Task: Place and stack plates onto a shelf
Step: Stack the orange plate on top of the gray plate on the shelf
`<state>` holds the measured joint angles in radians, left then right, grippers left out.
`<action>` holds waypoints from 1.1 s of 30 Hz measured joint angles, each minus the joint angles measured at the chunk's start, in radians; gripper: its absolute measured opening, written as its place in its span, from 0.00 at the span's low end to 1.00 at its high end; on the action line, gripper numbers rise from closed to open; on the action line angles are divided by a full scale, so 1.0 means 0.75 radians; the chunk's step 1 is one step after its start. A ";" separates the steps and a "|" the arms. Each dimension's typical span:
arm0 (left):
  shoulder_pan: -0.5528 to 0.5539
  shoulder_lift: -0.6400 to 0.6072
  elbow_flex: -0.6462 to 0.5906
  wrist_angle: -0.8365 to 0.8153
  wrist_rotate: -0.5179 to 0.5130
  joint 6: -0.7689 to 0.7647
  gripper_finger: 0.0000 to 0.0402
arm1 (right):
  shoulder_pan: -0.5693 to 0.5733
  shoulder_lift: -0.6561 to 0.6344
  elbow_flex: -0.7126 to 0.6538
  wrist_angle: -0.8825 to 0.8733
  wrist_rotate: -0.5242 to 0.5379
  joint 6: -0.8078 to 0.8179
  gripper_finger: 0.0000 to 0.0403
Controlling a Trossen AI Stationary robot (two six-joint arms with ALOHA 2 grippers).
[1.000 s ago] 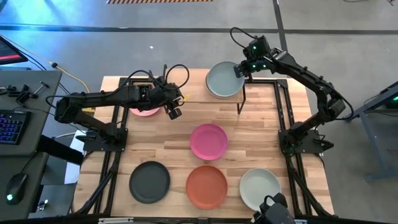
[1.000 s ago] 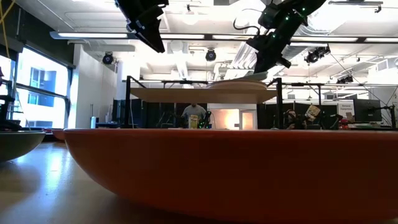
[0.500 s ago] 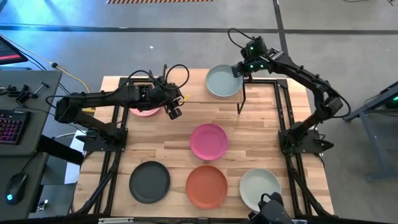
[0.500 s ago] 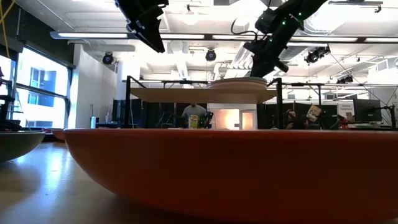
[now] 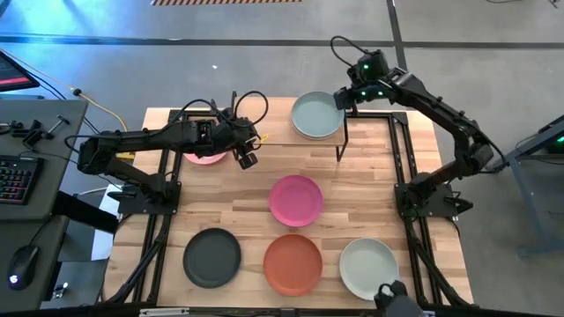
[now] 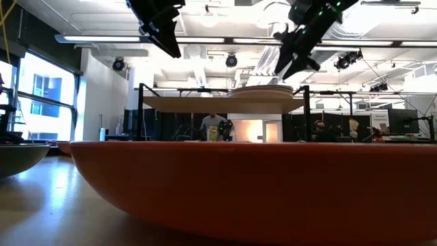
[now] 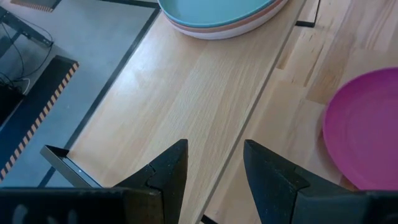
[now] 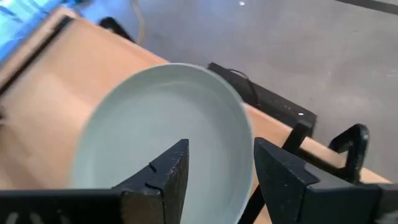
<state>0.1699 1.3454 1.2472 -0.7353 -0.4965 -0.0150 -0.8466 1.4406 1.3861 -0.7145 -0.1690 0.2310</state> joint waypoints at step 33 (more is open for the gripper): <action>0.000 0.000 0.000 0.041 0.000 0.036 0.37 | 1.085 -0.122 0.001 -0.394 0.328 0.714 0.40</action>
<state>0.1699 1.3453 1.2472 -0.7043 -0.4965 0.0117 -0.0330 1.3490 1.3865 -1.0102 0.0769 0.7663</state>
